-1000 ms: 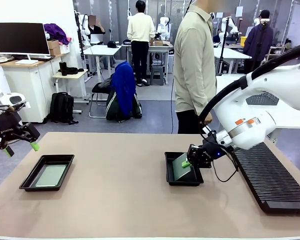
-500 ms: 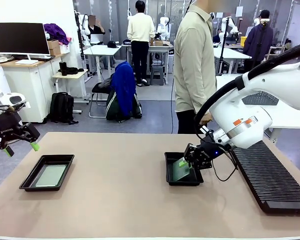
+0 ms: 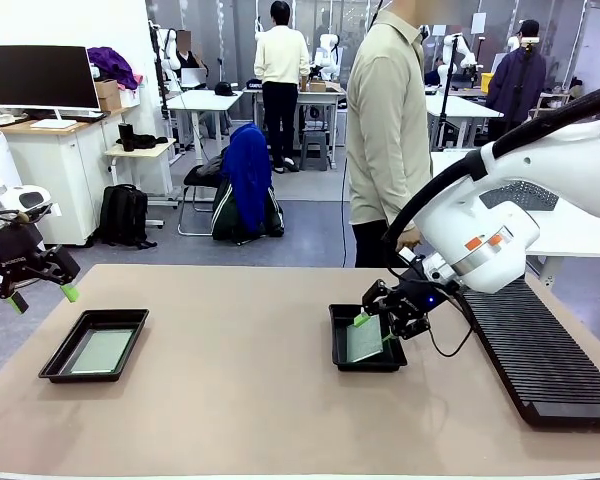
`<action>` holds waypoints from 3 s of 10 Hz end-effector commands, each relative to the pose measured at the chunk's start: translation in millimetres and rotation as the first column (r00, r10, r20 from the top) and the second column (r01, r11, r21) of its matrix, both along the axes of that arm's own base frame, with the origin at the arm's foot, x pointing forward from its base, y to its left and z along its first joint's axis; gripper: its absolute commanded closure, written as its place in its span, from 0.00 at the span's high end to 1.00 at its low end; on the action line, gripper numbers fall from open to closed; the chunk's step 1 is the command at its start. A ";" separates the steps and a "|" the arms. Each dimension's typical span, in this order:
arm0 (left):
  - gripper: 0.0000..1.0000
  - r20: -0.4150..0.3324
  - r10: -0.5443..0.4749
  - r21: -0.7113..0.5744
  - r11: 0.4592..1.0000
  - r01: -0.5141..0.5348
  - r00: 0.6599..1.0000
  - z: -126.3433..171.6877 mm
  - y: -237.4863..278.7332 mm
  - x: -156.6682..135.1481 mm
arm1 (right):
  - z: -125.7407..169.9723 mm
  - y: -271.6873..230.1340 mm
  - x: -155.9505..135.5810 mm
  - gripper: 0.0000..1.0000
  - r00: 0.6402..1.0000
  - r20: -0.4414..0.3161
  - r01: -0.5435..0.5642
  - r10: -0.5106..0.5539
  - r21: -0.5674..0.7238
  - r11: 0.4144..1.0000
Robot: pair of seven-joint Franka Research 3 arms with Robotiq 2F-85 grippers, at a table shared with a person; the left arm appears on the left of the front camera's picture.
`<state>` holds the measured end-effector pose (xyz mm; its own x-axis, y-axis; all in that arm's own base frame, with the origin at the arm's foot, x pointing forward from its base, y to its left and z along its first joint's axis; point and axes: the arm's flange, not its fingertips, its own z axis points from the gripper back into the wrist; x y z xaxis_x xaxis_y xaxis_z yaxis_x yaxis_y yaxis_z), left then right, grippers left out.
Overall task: Inspect and transfer BCBs to ESD trays.
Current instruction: Pick up the Blank PCB from the PCB Rack and place it in the right ESD tray, then pick up the ESD tray and place it on the left side of the table.
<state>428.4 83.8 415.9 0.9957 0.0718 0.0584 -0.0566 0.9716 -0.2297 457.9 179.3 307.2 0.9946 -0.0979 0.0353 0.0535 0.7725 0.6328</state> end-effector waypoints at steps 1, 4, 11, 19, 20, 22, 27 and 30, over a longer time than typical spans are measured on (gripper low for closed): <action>1.00 0.016 -0.012 -0.005 1.000 0.012 1.000 -1.0 1.4 1.1 | 13.8 10.8 -2.1 0.88 1.000 -0.006 0.009 -0.010 -0.067 0.998; 1.00 0.016 -0.012 -0.005 1.000 0.012 1.000 -1.0 1.4 1.1 | 33.4 17.8 -4.0 1.00 1.000 -0.020 0.015 -0.019 -0.162 0.987; 1.00 0.016 -0.012 -0.005 1.000 0.012 1.000 -1.0 1.4 1.1 | 79.4 21.3 -10.4 1.00 0.997 -0.044 0.036 -0.057 -0.377 0.926; 1.00 0.016 -0.012 -0.005 1.000 0.012 1.000 -1.0 1.4 1.1 | 92.6 18.2 -11.6 1.00 0.999 -0.031 0.022 -0.040 -0.438 0.899; 1.00 0.016 -0.012 -0.005 1.000 0.012 1.000 -1.0 1.4 1.1 | 92.6 18.2 -11.6 1.00 0.999 -0.031 0.022 -0.040 -0.438 0.899; 1.00 0.016 -0.012 -0.005 1.000 0.012 1.000 -1.0 1.4 1.1 | 92.6 18.2 -11.6 1.00 0.999 -0.031 0.022 -0.040 -0.438 0.899; 1.00 0.016 -0.012 -0.005 1.000 0.012 1.000 -1.0 1.4 1.1 | 92.6 18.2 -11.6 1.00 0.999 -0.031 0.022 -0.040 -0.438 0.899; 1.00 0.016 -0.012 -0.005 1.000 0.012 1.000 -1.0 1.4 1.1 | 92.6 18.2 -11.6 1.00 0.999 -0.031 0.022 -0.040 -0.438 0.899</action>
